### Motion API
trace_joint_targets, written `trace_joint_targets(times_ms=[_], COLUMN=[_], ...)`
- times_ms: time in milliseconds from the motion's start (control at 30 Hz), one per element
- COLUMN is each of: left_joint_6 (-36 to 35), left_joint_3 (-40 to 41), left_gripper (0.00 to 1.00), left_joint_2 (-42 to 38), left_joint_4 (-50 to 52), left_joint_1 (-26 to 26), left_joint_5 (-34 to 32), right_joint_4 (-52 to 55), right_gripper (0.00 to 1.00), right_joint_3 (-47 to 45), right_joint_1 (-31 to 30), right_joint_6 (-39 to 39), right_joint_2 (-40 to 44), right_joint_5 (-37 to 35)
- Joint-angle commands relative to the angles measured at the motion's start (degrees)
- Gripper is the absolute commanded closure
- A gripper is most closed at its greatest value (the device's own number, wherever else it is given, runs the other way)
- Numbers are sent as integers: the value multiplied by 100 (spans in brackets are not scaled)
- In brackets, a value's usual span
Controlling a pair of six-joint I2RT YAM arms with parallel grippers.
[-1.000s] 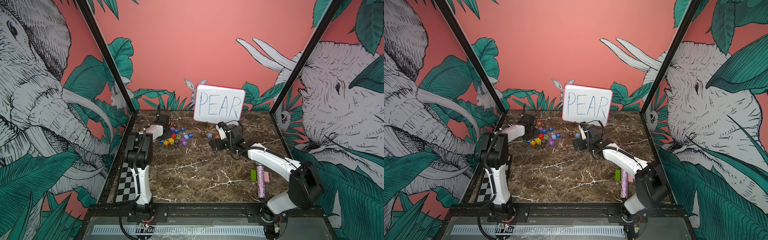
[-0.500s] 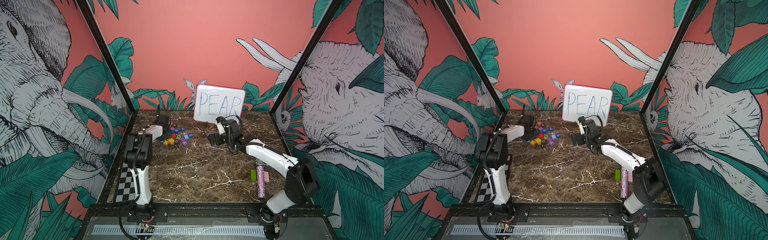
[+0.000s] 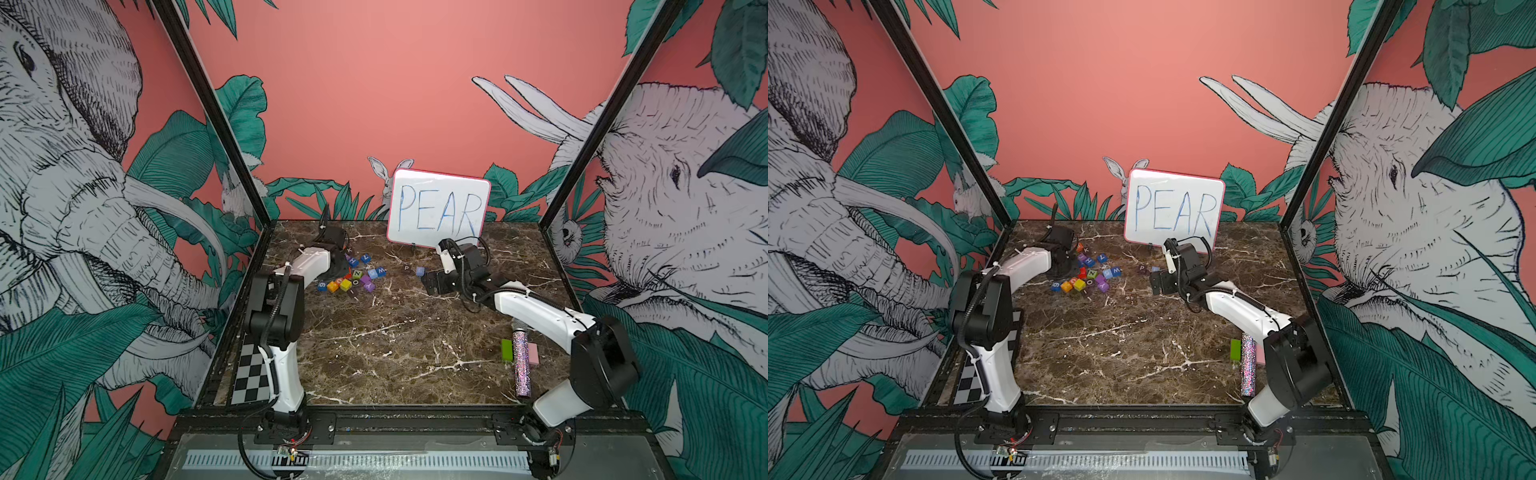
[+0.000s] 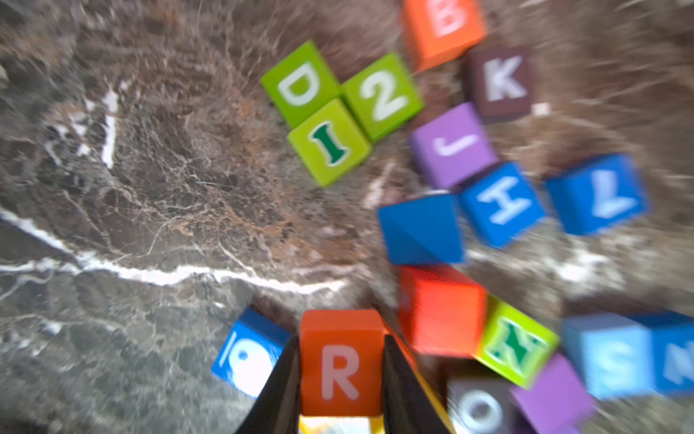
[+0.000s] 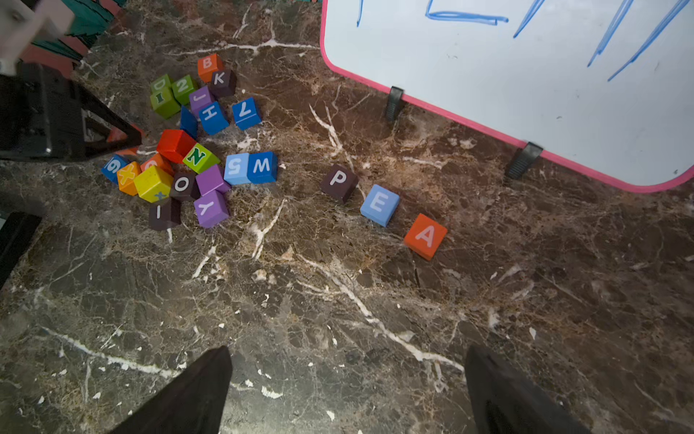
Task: Spell the uppercase word “pear” with letter blocks
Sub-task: Place the letter block at the center of the board.
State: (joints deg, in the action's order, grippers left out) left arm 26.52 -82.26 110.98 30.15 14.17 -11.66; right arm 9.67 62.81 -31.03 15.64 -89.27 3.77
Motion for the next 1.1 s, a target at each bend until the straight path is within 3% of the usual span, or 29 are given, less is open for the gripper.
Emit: trace_joint_targets(times_ms=[0, 300, 667, 767, 1067], left_joint_6=[28, 332, 512, 554, 542], left_joint_3=[-84, -447, -2736, -3415, -4387], left_gripper=[73, 72, 72, 73, 73], left_joint_2=[-473, -528, 1275, 1838, 2764], left_joint_4=[166, 289, 634, 712, 342], left_joint_1=[233, 1249, 2828, 3068, 3545], left_joint_5=[-218, -239, -56, -4, 81], right_joint_4=[-309, -256, -87, -47, -242], right_gripper=[1, 1, 1, 1, 1], right_joint_3=[-95, -655, -1144, -1259, -1797], right_joint_1=[174, 886, 1618, 1730, 1847], right_joint_6=[228, 652, 1315, 1454, 1825], right_joint_2=[226, 502, 353, 400, 705], right_joint_5=[200, 166, -158, -271, -326])
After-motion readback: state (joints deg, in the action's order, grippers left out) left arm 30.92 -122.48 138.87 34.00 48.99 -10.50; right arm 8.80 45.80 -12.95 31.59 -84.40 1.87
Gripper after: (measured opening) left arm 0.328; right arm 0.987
